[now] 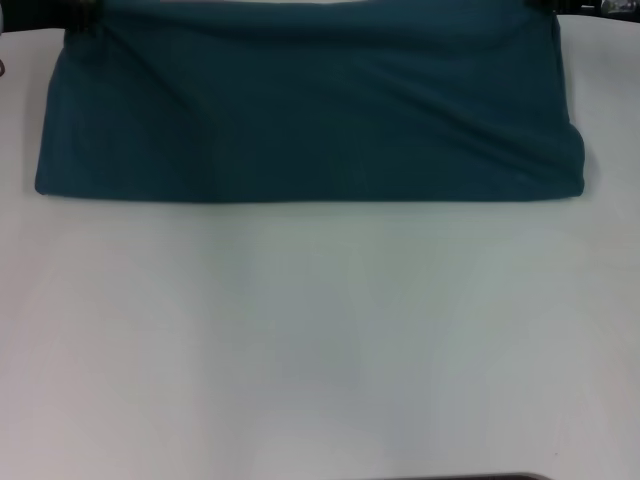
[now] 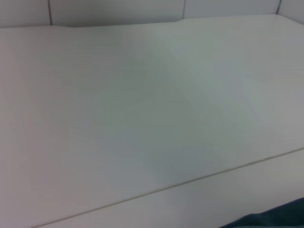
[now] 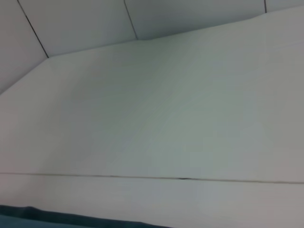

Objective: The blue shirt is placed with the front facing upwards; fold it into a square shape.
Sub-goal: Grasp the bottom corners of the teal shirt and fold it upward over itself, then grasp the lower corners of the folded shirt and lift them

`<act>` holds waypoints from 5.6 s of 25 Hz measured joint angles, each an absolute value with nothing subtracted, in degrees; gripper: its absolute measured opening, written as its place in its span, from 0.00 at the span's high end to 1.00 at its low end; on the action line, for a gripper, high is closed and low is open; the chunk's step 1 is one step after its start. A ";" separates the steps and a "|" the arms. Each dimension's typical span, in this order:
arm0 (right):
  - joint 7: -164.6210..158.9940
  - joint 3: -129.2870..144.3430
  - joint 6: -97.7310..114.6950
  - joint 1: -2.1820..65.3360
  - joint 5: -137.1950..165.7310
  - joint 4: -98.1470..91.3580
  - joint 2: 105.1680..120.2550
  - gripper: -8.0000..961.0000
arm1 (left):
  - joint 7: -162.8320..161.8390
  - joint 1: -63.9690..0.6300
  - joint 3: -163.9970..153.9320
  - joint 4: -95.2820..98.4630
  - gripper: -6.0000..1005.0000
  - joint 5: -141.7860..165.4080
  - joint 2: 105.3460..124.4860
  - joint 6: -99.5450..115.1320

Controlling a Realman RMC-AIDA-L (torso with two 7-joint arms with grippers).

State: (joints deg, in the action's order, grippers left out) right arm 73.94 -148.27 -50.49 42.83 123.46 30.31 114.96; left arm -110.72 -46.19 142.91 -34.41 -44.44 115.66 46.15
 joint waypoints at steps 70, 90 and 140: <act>66.34 -147.51 -80.06 26.53 125.95 37.32 111.49 0.40 | -103.47 -21.84 139.92 -53.21 0.31 -64.26 123.97 72.84; 66.91 -146.01 -73.07 29.57 128.51 34.14 113.03 0.44 | -103.39 -22.48 140.32 -53.09 0.31 -64.25 123.92 72.04; 66.97 -145.02 -72.63 29.62 128.40 33.67 112.58 0.98 | -104.16 -16.49 141.49 -50.81 0.31 -62.79 121.97 64.64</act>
State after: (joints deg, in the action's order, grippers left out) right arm 66.97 -145.02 -72.63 29.62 128.40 33.67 112.58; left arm -104.16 -16.49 141.49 -50.81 -62.79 121.97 64.64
